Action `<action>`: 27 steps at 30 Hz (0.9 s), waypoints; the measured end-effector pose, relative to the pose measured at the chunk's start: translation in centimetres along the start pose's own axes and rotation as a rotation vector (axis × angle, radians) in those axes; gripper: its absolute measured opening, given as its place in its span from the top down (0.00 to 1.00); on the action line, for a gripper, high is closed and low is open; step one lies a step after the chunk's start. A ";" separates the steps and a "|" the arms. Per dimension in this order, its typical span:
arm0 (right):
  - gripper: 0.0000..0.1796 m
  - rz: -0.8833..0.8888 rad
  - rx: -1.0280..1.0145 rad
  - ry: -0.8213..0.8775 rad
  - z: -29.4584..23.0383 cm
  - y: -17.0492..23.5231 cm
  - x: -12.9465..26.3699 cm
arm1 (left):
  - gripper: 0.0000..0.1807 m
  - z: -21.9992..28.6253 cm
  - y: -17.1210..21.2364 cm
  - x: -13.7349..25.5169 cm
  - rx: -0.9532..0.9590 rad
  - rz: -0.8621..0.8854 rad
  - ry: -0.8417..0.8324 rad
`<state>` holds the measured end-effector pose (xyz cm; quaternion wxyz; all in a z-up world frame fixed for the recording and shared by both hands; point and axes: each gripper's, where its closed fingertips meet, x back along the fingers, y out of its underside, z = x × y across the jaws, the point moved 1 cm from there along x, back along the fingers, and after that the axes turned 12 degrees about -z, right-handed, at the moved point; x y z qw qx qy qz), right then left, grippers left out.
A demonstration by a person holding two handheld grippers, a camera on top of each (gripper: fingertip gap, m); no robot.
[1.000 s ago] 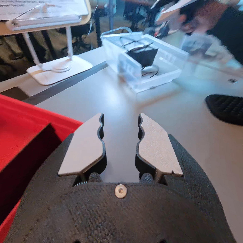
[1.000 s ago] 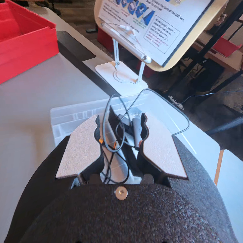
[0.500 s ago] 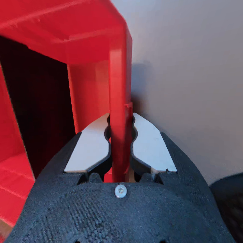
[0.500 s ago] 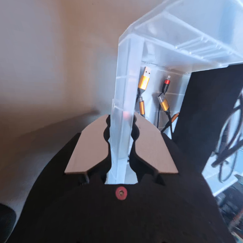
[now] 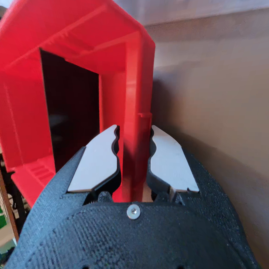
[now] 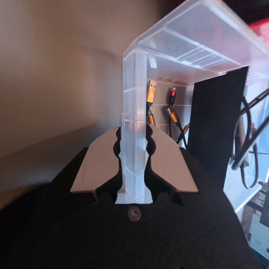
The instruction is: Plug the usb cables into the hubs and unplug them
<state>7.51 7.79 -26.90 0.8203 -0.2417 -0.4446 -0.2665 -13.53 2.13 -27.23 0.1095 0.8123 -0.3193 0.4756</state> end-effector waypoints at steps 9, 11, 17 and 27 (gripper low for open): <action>0.81 0.507 -0.804 0.247 2.9 5.8 11.9 | 0.76 6.2 -4.0 11.2 0.631 0.588 0.451; 0.78 0.495 -1.021 0.328 3.9 10.0 11.2 | 0.75 8.4 -6.1 13.0 0.752 0.691 0.526; 0.70 0.421 -1.208 0.198 3.9 10.3 4.8 | 0.68 9.1 -11.3 9.0 0.972 0.699 0.299; 0.90 0.426 -1.122 0.405 2.3 8.5 8.7 | 0.85 8.4 -10.1 10.7 0.905 0.648 0.014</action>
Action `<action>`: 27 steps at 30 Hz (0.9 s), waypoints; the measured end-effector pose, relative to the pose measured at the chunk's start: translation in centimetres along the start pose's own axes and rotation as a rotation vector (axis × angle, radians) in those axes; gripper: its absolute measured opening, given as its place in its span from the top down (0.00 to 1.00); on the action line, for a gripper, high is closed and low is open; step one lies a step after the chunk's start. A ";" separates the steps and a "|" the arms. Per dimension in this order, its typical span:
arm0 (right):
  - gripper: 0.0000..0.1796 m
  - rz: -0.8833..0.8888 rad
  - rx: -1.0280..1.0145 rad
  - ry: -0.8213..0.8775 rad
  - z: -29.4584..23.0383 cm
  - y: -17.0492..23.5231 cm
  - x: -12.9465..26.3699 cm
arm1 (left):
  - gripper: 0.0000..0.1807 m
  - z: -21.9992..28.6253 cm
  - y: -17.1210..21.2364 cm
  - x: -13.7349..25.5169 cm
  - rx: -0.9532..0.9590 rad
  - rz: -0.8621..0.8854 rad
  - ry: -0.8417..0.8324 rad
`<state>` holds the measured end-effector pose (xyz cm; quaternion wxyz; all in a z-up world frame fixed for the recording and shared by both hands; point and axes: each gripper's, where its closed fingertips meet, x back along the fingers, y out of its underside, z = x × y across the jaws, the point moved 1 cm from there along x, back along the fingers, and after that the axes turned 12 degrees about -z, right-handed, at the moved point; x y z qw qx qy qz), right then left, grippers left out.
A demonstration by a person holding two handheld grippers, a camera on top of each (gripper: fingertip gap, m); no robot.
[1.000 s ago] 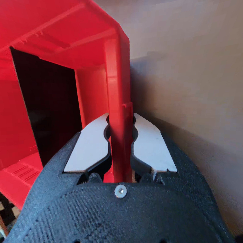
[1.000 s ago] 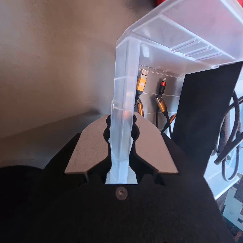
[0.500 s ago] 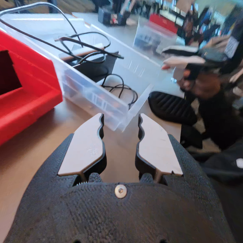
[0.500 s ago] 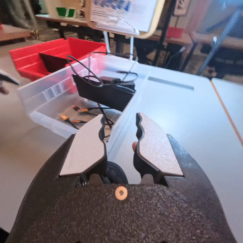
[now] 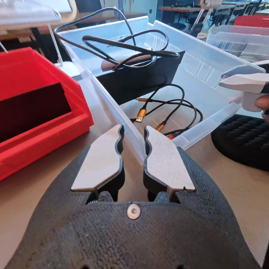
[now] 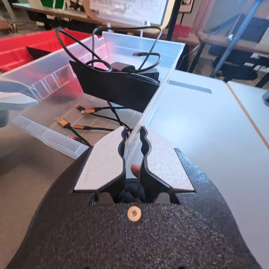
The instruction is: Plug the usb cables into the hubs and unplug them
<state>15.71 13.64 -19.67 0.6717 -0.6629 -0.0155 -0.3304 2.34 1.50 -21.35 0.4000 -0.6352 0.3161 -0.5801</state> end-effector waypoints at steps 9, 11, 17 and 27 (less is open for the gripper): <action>0.88 0.196 0.107 -0.182 -9.5 -10.7 4.7 | 0.87 -5.2 -4.4 14.7 -0.042 0.078 -0.237; 0.88 0.205 0.121 -0.255 -12.7 -12.7 3.8 | 0.86 -7.4 -4.3 18.0 -0.032 0.071 -0.313; 0.86 0.181 0.149 -0.524 -23.6 -16.2 -0.6 | 0.87 -15.1 -1.0 25.9 0.057 -0.001 -0.514; 0.84 0.051 0.155 -0.801 -37.6 -13.8 -8.5 | 0.91 -24.5 7.2 31.4 0.208 -0.189 -0.702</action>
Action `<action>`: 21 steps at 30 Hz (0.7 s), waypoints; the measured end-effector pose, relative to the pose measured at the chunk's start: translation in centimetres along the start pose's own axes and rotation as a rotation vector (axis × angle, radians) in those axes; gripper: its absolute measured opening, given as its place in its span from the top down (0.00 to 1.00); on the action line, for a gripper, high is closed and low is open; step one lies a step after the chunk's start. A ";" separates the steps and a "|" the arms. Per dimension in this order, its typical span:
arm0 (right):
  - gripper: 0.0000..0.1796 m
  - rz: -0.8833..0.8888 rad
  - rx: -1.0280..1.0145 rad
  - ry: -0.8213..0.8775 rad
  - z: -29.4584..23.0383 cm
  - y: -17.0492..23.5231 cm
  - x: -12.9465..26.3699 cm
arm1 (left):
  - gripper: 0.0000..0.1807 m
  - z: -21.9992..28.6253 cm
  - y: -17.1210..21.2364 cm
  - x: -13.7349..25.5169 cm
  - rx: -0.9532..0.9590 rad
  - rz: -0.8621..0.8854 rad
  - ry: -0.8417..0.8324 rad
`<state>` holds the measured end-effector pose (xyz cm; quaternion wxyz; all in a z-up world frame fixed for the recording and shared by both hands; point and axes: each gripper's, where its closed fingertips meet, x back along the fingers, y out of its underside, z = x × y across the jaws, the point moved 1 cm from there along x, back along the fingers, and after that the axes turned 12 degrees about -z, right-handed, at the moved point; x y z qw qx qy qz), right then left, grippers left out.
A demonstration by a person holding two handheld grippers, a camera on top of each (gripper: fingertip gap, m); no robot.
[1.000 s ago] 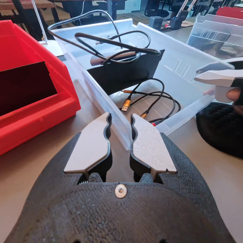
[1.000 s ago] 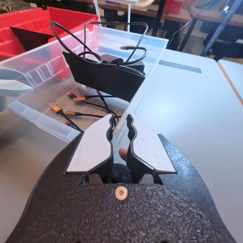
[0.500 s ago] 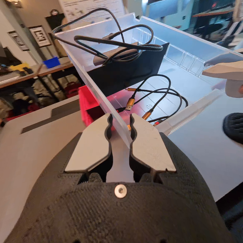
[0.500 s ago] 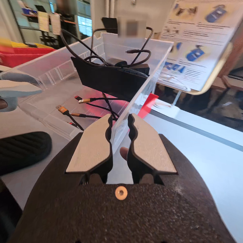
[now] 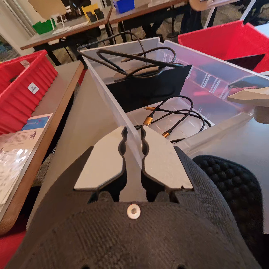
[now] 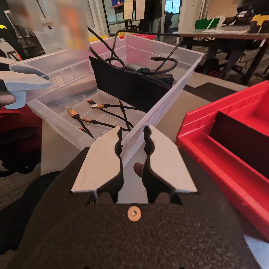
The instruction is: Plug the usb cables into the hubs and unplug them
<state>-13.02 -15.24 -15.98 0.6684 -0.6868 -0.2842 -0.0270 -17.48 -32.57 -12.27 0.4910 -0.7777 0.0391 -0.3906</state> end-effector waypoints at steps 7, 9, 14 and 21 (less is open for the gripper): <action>0.83 -0.066 -0.041 0.135 3.3 4.9 0.3 | 0.91 3.2 2.6 -7.7 0.018 -0.041 0.169; 0.83 -0.061 -0.041 0.210 4.8 6.0 1.7 | 0.92 5.2 2.4 -9.2 0.005 -0.018 0.202; 0.81 -0.151 0.021 0.192 6.6 7.7 3.2 | 0.80 8.4 1.7 -10.4 -0.018 -0.023 0.295; 0.70 -0.233 0.213 0.040 8.5 6.0 8.6 | 0.71 10.3 -1.0 -6.4 -0.354 -0.001 0.237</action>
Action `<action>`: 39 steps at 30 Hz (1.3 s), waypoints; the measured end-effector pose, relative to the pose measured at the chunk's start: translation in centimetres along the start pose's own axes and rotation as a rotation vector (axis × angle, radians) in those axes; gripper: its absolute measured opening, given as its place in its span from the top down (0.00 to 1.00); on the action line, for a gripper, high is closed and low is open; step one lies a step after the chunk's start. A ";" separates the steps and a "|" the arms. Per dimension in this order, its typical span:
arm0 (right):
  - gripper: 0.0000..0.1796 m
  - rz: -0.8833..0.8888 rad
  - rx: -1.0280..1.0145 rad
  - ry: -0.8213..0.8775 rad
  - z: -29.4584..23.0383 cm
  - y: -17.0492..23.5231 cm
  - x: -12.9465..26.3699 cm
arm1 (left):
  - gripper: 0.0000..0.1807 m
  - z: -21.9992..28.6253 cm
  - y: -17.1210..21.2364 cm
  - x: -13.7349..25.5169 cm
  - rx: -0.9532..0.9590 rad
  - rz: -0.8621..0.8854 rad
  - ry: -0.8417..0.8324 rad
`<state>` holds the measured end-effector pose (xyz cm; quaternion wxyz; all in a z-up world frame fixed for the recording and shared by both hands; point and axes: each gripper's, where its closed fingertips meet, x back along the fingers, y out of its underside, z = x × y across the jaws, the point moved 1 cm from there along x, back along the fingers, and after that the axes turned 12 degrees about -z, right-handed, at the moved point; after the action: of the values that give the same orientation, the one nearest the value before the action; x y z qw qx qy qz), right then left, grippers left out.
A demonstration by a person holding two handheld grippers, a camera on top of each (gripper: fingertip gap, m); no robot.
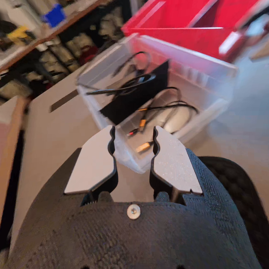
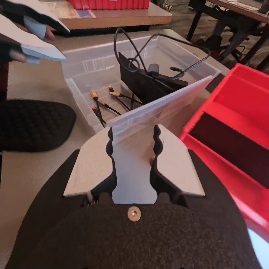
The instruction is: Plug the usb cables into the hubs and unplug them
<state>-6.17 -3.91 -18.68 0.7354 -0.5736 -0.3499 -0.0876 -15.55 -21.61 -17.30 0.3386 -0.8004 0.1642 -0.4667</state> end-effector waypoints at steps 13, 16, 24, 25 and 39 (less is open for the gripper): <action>0.78 -0.781 0.668 0.009 13.3 11.8 -3.2 | 0.84 9.7 3.9 -9.0 -0.677 -0.521 0.475; 0.81 -0.733 0.639 0.034 12.3 11.5 -2.7 | 0.83 9.2 3.1 -10.1 -0.582 -0.443 0.427; 0.83 -0.702 0.392 0.241 8.3 14.7 2.2 | 0.82 7.4 3.9 -10.0 -0.467 -0.416 0.341; 0.83 -0.715 0.376 0.268 8.5 15.4 2.8 | 0.82 7.1 3.8 -10.2 -0.457 -0.412 0.336; 0.74 -0.572 0.297 0.469 14.6 16.4 6.1 | 0.77 1.7 0.5 -13.4 -0.308 -0.327 0.306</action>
<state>0.92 16.35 -26.34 0.8161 -0.3050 -0.3269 -0.3661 -20.89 -13.53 -26.79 0.1042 -0.7784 0.1511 -0.6003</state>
